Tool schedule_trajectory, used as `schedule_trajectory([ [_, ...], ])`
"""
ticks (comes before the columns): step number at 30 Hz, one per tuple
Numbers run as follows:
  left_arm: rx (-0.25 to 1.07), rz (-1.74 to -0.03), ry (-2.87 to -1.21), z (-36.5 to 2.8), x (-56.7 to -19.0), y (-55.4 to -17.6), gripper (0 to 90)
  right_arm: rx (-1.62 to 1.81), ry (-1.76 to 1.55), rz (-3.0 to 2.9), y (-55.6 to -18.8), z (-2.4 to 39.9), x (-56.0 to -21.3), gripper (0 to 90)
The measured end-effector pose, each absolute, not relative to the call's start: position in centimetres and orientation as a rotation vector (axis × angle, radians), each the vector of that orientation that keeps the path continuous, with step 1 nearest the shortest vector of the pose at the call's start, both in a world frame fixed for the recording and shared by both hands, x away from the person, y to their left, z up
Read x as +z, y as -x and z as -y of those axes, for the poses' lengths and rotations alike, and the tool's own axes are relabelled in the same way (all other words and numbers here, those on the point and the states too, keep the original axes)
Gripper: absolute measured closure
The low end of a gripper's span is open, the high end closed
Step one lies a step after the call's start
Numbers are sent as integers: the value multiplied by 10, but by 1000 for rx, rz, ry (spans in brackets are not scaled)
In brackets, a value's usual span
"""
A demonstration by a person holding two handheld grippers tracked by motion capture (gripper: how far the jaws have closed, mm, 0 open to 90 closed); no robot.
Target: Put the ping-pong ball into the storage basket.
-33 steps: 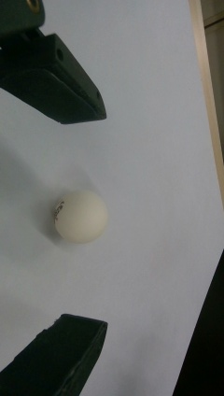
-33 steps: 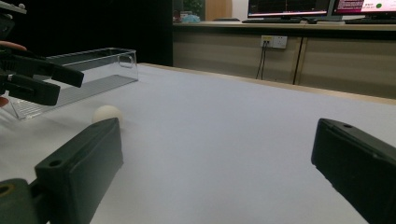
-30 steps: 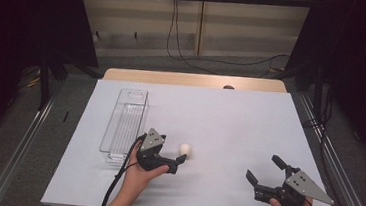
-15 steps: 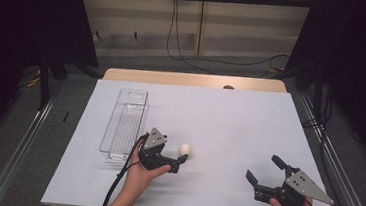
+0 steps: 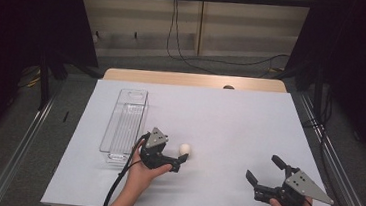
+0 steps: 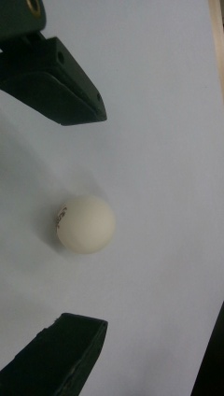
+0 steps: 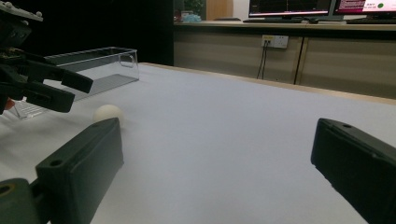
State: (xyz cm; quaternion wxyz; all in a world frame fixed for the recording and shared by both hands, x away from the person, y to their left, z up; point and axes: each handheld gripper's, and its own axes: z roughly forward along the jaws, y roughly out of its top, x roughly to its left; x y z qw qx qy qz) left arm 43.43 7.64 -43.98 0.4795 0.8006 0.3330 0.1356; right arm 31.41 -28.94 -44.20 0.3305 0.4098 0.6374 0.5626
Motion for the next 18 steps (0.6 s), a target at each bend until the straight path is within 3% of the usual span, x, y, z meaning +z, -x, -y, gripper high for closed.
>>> schedule_trajectory([
  [18, 312, -828, -1986, -69, -447, -438, 28, 1472, -1075, -1668, -314, 289, -442, 20],
])
